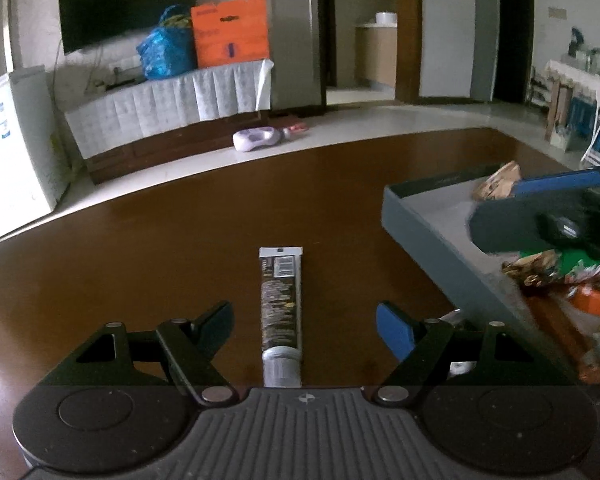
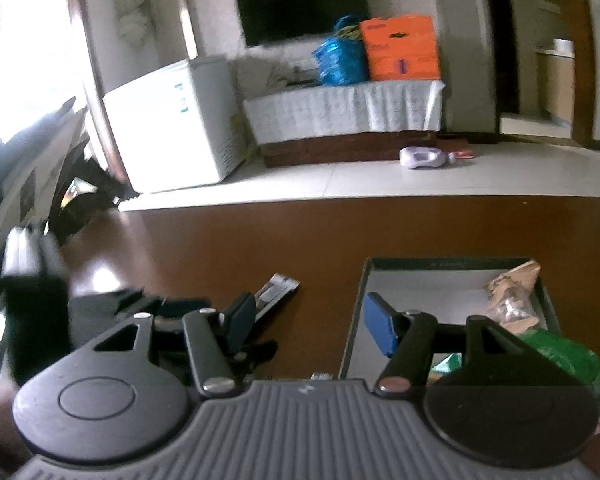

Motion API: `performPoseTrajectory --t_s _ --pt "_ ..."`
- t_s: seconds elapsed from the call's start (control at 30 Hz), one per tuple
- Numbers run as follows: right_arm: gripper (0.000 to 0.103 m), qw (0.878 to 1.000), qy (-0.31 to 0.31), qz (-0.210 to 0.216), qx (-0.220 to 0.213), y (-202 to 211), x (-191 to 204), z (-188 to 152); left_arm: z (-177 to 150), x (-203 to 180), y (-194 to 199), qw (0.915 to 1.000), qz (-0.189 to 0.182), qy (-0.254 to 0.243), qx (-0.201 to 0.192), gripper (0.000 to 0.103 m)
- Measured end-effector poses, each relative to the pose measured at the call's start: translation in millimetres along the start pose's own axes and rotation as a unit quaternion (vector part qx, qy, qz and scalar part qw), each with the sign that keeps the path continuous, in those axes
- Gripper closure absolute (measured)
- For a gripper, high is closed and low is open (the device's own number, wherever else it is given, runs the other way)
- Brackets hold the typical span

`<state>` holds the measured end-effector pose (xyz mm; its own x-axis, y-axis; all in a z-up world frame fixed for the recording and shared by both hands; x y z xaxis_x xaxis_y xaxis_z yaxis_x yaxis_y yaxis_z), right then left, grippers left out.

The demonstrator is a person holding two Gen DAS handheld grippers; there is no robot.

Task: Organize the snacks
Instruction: 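Move left tool to brown tube and right tool to small clear packet, then close left tool on brown tube while right tool grasps small clear packet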

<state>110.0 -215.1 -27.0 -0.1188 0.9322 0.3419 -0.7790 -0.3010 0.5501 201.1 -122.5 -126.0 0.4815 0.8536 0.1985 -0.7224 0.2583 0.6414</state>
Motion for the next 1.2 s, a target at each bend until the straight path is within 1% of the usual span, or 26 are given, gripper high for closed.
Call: performPoseTrajectory --t_s 0.1,0.2,0.27,0.47,0.63,0.67,0.7,0.77,0.93,1.0,1.07,1.2 --pt "0.041 1.000 0.010 0.004 0.008 0 2 -8 -2 7 -6 1.0000 -0.003 0.004 0.005 0.026" --pt "0.041 1.000 0.012 0.008 0.021 -1 3 -16 -3 12 -11 0.9998 -0.013 0.011 0.010 0.032" --pt "0.041 1.000 0.014 0.010 0.027 -2 4 -21 -4 12 -15 0.9996 -0.023 0.012 0.015 0.038" --pt "0.041 0.999 0.015 0.017 0.037 -6 10 -28 -7 14 -21 0.9994 -0.025 0.014 0.021 0.039" --pt "0.042 0.998 0.038 0.013 0.048 -13 21 -41 -8 20 -23 0.9993 -0.026 0.018 0.022 0.040" --pt "0.044 0.998 0.041 0.015 0.054 -14 24 -45 -8 20 -24 0.9993 -0.026 0.019 0.022 0.041" --pt "0.045 0.997 0.045 0.017 0.060 -16 27 -48 -8 20 -24 0.9993 -0.025 0.018 0.021 0.041" --pt "0.049 0.997 0.051 0.012 0.062 -18 29 -55 -8 20 -24 0.9993 -0.028 0.017 0.020 0.042" --pt "0.049 0.996 0.045 0.000 0.078 -26 23 -67 -8 20 -26 0.9992 -0.036 0.008 0.014 0.042" --pt "0.049 0.996 0.041 -0.003 0.080 -27 20 -69 -6 19 -28 0.9991 -0.038 0.010 0.013 0.046" --pt "0.049 0.996 0.039 -0.007 0.082 -28 17 -70 -5 19 -28 0.9991 -0.039 0.009 0.013 0.054" --pt "0.049 0.995 0.038 -0.007 0.088 -30 16 -72 -5 17 -28 0.9991 -0.039 0.010 0.014 0.055"
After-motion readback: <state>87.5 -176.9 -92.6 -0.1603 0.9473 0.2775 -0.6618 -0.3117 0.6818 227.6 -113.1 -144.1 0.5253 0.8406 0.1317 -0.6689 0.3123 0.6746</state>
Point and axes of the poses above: each gripper's, at about its wrist camera, not at the fingertips, and y roughly against the way its jaws point, x to its left, z to its top, the point moved 9 cm from there along -y, roughly the way its jaws point, and after that the axes turned 10 degrees about -y, right-handed, at the moved point
